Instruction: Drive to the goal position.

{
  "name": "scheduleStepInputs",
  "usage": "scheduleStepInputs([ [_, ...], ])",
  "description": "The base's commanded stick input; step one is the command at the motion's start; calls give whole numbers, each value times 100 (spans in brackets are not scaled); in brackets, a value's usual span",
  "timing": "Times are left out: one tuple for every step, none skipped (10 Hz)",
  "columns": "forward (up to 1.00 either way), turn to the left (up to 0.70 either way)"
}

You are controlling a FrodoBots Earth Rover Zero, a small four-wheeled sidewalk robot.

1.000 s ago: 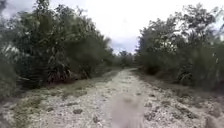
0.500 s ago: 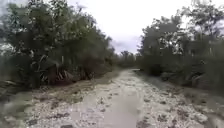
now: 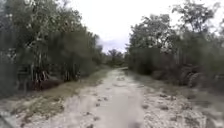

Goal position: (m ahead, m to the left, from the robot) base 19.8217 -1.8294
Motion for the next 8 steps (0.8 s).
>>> scheduleStepInputs([
  [70,0],
  [70,0],
  [70,0],
  [70,0],
  [70,0],
  [70,0],
  [70,0],
  [70,-32],
])
